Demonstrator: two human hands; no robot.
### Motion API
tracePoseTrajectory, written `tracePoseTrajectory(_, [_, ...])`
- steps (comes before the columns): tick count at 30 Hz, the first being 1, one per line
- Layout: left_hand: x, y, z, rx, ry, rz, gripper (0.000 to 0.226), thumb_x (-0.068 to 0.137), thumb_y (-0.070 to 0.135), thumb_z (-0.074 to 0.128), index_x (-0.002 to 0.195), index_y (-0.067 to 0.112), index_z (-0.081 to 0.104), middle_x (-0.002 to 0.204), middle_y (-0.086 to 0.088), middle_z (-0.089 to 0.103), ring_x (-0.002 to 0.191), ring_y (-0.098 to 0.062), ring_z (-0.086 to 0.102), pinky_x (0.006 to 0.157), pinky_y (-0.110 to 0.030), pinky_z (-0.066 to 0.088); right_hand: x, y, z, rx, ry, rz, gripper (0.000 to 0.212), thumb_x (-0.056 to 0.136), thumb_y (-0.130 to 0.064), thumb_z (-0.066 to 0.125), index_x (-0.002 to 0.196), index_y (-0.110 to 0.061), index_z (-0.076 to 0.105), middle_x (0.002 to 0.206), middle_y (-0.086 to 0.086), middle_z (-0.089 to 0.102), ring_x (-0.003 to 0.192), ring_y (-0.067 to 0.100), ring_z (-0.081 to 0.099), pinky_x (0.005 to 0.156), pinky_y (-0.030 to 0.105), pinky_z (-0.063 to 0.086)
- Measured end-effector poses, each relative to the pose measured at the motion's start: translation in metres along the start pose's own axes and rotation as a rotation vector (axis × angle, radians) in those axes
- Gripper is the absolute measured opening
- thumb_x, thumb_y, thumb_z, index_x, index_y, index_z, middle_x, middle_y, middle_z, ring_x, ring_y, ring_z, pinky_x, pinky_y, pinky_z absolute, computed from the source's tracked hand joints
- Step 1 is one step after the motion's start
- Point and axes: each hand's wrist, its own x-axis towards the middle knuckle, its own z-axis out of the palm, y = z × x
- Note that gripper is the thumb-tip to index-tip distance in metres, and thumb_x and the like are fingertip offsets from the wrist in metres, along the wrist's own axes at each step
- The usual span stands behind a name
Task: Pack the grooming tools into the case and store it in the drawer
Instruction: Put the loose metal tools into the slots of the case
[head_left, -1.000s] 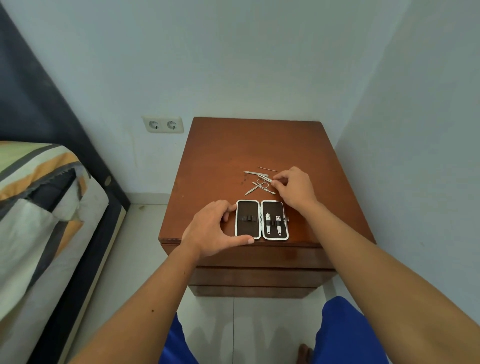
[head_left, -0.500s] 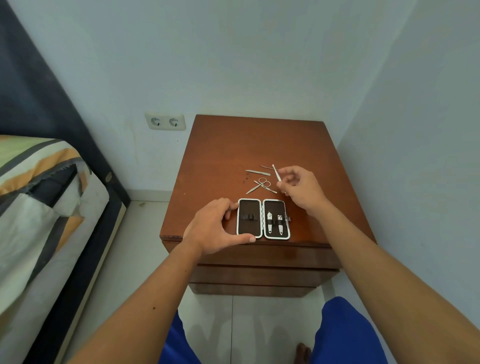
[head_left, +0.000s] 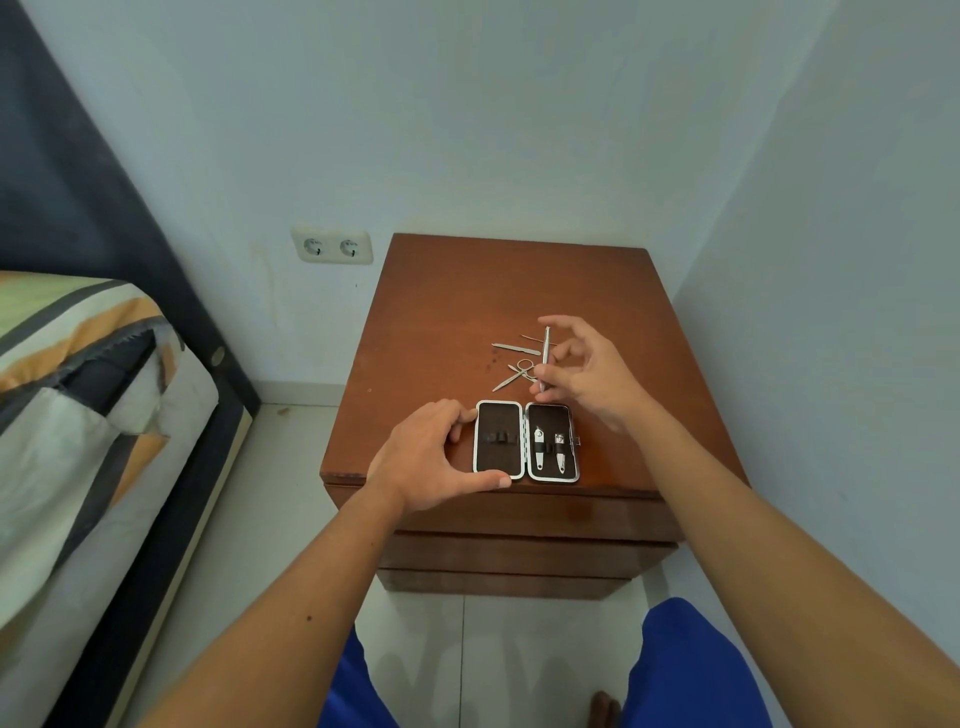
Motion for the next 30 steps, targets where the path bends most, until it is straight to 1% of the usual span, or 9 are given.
tracePoseTrajectory(4, [0.000,-0.001,0.001,0.001,-0.004,-0.005,0.076,0.060,0.088,0.078,0.109,0.033,0.059,0.095,0.017,0.058,0.090,-0.007,0.056,0.074,-0.031,0.054,0.000,0.003,0.005,0.024,0.001,0.011,0.052,0.092,0.002,0.075,0.137,-0.020,0.059,0.093,0.016,0.067,0.085,0.035,0.078,0.080,0.049,0.066])
tracePoseTrajectory(7, [-0.001,-0.002,0.001,0.000,-0.001,-0.003,0.078,0.060,0.089,0.077,0.110,0.032,0.059,0.096,0.016,0.058,0.090,-0.008,0.057,0.074,-0.032,0.054,0.000,0.008,0.011,-0.031,-0.013,-0.022,0.044,0.093,-0.003,0.076,0.132,-0.017,0.062,0.084,0.010,0.074,0.079,0.026,0.075,0.079,0.038,0.065])
tracePoseTrajectory(10, [-0.001,-0.001,0.000,-0.002,0.010,0.015,0.074,0.060,0.087,0.078,0.108,0.034,0.058,0.093,0.017,0.056,0.088,-0.007,0.055,0.072,-0.028,0.049,0.001,0.016,0.019,-0.184,-0.033,-0.076,0.040,0.092,-0.014,0.080,0.128,-0.022,0.065,0.081,0.002,0.079,0.074,0.012,0.072,0.080,0.029,0.057])
tracePoseTrajectory(13, [-0.001,0.000,-0.001,-0.003,0.019,0.025,0.073,0.061,0.086,0.080,0.108,0.034,0.058,0.091,0.017,0.054,0.087,-0.007,0.054,0.071,-0.026,0.046,0.001,0.026,0.026,-0.269,-0.044,-0.087,0.039,0.089,-0.021,0.083,0.123,-0.029,0.067,0.080,-0.006,0.078,0.065,0.000,0.062,0.076,0.030,0.048])
tracePoseTrajectory(16, [-0.002,0.000,-0.001,0.000,0.019,0.023,0.074,0.062,0.085,0.080,0.109,0.033,0.059,0.092,0.016,0.055,0.087,-0.007,0.055,0.072,-0.026,0.048,0.002,0.031,0.031,-0.308,-0.038,-0.103,0.040,0.088,-0.021,0.083,0.123,-0.029,0.067,0.081,-0.006,0.078,0.063,-0.002,0.060,0.075,0.027,0.047])
tracePoseTrajectory(19, [-0.002,0.000,-0.001,0.002,0.025,0.028,0.074,0.062,0.084,0.081,0.109,0.031,0.059,0.091,0.016,0.054,0.087,-0.007,0.054,0.070,-0.023,0.044,0.003,0.033,0.031,-0.333,-0.047,-0.099,0.042,0.085,-0.022,0.086,0.123,-0.028,0.069,0.082,-0.007,0.078,0.065,-0.002,0.059,0.075,0.025,0.047])
tracePoseTrajectory(24, [-0.002,0.001,-0.001,0.004,0.025,0.035,0.077,0.063,0.083,0.081,0.115,0.030,0.060,0.093,0.015,0.055,0.088,-0.007,0.054,0.074,-0.025,0.046,0.002,0.037,0.028,-0.488,-0.102,-0.125,0.048,0.078,-0.032,0.091,0.123,-0.028,0.075,0.089,-0.013,0.072,0.082,0.004,0.059,0.082,0.025,0.045])
tracePoseTrajectory(28, [-0.001,0.001,-0.001,0.006,0.025,0.038,0.076,0.062,0.084,0.081,0.112,0.030,0.060,0.091,0.016,0.054,0.087,-0.007,0.054,0.073,-0.026,0.046,-0.005,0.034,0.028,-0.657,-0.135,-0.190,0.062,0.078,-0.041,0.090,0.134,-0.023,0.071,0.101,-0.012,0.066,0.104,0.017,0.055,0.091,0.024,0.042])
tracePoseTrajectory(30, [-0.001,0.000,0.000,0.007,0.026,0.042,0.075,0.062,0.085,0.080,0.110,0.032,0.059,0.091,0.016,0.054,0.087,-0.007,0.054,0.073,-0.026,0.047,-0.010,0.032,0.028,-0.704,-0.152,-0.195,0.069,0.077,-0.048,0.089,0.138,-0.024,0.067,0.107,-0.012,0.063,0.110,0.015,0.049,0.096,0.026,0.043])
